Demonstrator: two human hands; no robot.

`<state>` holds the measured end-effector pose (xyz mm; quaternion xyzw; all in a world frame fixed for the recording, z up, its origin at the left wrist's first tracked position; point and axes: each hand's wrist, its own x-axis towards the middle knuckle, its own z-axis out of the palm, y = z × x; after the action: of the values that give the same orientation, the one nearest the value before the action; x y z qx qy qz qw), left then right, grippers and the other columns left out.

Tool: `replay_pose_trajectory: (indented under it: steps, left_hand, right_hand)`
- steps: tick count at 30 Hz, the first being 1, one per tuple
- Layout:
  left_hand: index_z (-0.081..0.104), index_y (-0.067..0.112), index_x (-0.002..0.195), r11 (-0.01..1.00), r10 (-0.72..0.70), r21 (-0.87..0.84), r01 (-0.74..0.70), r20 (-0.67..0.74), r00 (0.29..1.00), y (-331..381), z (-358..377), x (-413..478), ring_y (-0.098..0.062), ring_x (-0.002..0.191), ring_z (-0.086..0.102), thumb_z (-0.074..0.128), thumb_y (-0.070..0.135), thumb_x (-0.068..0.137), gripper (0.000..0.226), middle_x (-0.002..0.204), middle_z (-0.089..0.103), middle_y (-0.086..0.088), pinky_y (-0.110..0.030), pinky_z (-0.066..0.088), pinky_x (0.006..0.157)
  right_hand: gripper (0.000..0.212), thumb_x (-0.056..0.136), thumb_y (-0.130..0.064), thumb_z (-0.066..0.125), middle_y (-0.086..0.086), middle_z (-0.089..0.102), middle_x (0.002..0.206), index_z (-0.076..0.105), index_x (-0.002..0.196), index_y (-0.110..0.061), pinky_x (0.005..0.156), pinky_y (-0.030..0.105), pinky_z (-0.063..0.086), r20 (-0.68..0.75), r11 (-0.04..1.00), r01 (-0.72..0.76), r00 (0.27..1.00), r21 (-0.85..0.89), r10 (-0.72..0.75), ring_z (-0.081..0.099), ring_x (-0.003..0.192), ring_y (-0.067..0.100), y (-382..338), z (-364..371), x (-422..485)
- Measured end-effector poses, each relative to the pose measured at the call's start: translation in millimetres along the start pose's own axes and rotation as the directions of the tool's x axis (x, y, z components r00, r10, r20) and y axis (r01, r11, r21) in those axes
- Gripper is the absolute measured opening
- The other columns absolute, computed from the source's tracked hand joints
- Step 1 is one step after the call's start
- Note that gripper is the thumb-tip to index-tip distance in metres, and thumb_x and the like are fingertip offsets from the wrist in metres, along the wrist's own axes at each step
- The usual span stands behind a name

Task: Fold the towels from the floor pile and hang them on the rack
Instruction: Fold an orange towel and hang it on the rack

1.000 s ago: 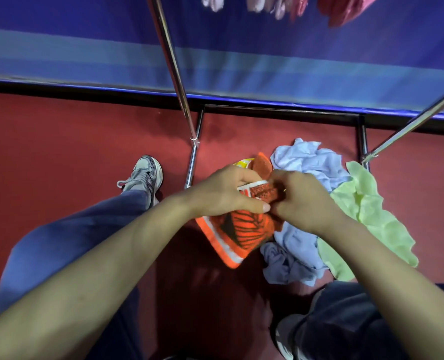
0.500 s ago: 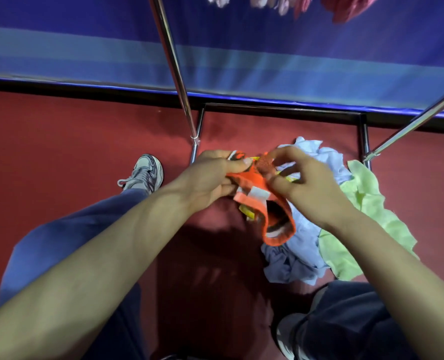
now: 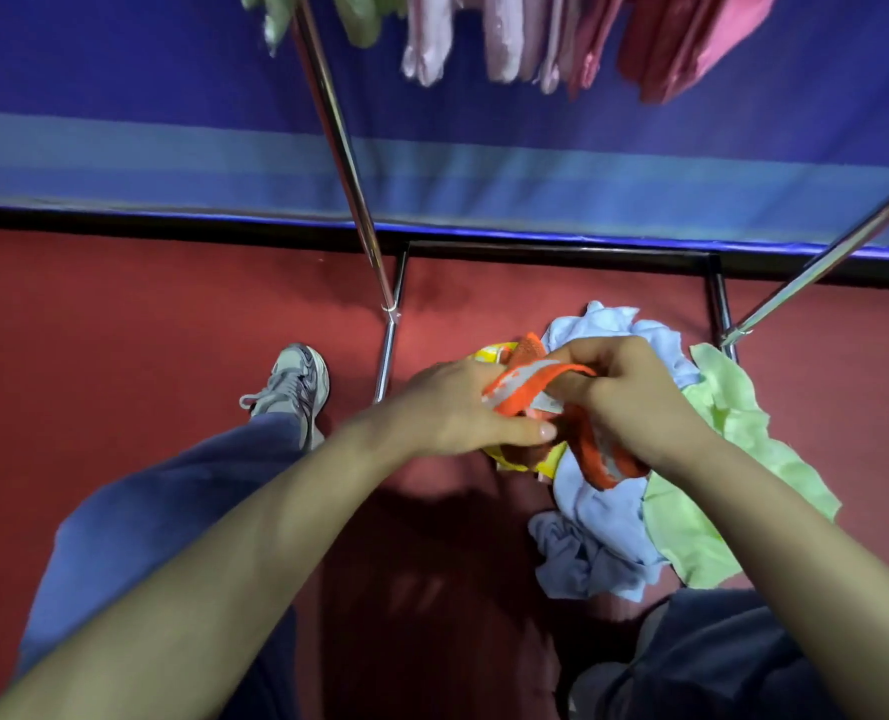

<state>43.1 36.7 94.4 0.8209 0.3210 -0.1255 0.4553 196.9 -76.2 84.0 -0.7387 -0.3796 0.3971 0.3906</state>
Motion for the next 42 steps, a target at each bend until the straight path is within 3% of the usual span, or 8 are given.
replay_pose_trajectory:
  steps: [4,9,12,18,21,25,33,42]
  left_hand:
    - [0.071,0.029,0.089,0.963,0.092,0.251,-0.098,0.034,0.995,-1.4,5.4,-2.1,-0.013,0.114,0.051,0.066,0.054,0.090,0.025,0.102,0.055,0.001,-0.024,0.042,0.095]
    - [0.065,0.011,0.088,0.949,0.212,0.243,-0.199,-0.029,0.977,19.4,-3.6,-37.1,-0.025,0.074,0.053,0.061,0.030,0.098,0.022,0.071,0.054,0.002,-0.032,0.038,0.068]
    - [0.061,0.016,0.084,0.921,0.261,0.302,-0.248,-0.004,0.965,41.9,-21.7,-67.8,-0.035,0.079,0.057,0.051,0.032,0.100,0.025,0.073,0.061,-0.007,-0.038,0.044,0.073]
    - [0.068,0.027,0.087,0.928,0.316,0.201,-0.314,0.021,0.949,96.9,-59.1,-131.2,-0.011,0.080,0.060,0.070,0.024,0.088,0.004,0.084,0.069,0.006,-0.032,0.047,0.078]
    - [0.074,0.017,0.094,0.925,0.370,0.120,-0.360,-0.076,0.926,126.9,-64.5,-167.6,-0.009,0.073,0.056,0.076,0.033,0.086,0.017,0.079,0.065,0.003,-0.030,0.043,0.072]
    - [0.065,0.016,0.070,0.830,0.486,0.458,-0.317,-0.316,0.815,159.6,-67.7,-195.3,-0.020,0.068,0.061,0.076,0.031,0.085,0.023,0.062,0.061,0.001,-0.039,0.048,0.065]
    - [0.064,0.028,0.074,0.678,0.565,0.731,-0.078,-0.451,0.691,213.9,-98.6,-241.6,-0.022,0.078,0.057,0.066,0.026,0.082,0.009,0.073,0.060,0.006,-0.028,0.037,0.064]
    - [0.072,0.021,0.067,0.865,0.463,0.424,-0.270,-0.465,0.754,203.4,-123.7,-250.9,-0.006,0.063,0.056,0.075,0.013,0.078,0.014,0.062,0.063,0.009,-0.022,0.044,0.062]
  right_hand:
    - [0.016,0.081,-0.015,0.070,0.001,0.072,0.071,0.074,0.076,-0.029,0.064,0.032,0.050,0.078,0.991,-0.016,0.997,-0.133,0.027,0.062,0.062,0.012,0.2,-2.1,-13.1]
    - [0.019,0.093,-0.018,0.065,-0.001,0.062,0.059,0.069,0.074,-0.018,0.059,0.025,0.044,0.116,0.997,0.001,0.993,-0.075,0.008,0.053,0.054,0.005,-21.7,-16.1,-51.8]
    - [0.026,0.094,-0.009,0.064,-0.014,0.059,0.055,0.067,0.072,-0.023,0.061,0.021,0.041,0.124,0.974,0.104,0.989,-0.202,-0.080,0.051,0.053,0.000,-55.1,-32.4,-79.9]
    - [0.019,0.087,-0.024,0.072,-0.007,0.059,0.061,0.064,0.069,-0.028,0.064,0.031,0.043,0.071,0.737,0.332,0.929,-0.588,-0.362,0.055,0.063,0.015,-126.0,-56.5,-129.7]
    - [0.004,0.086,-0.024,0.071,-0.002,0.063,0.065,0.071,0.082,-0.022,0.064,0.037,0.044,0.027,0.620,0.400,0.853,-0.675,-0.521,0.058,0.066,0.024,-158.9,-55.9,-158.5]
    - [0.008,0.080,-0.024,0.070,-0.008,0.056,0.061,0.064,0.081,-0.027,0.064,0.038,0.047,-0.162,0.652,0.383,0.771,-0.655,-0.616,0.054,0.065,0.022,-187.8,-56.4,-184.5]
    - [0.013,0.076,-0.020,0.059,0.010,0.059,0.080,0.061,0.085,-0.011,0.062,0.031,0.044,-0.375,0.671,-0.135,0.899,-0.729,-0.226,0.057,0.076,0.035,-182.5,-91.5,-189.6]
    - [0.006,0.074,-0.010,0.051,0.005,0.053,0.064,0.056,0.070,-0.009,0.061,0.030,0.043,-0.436,0.717,-0.253,0.896,-0.650,-0.079,0.057,0.073,0.033,-141.0,-124.1,-203.4]
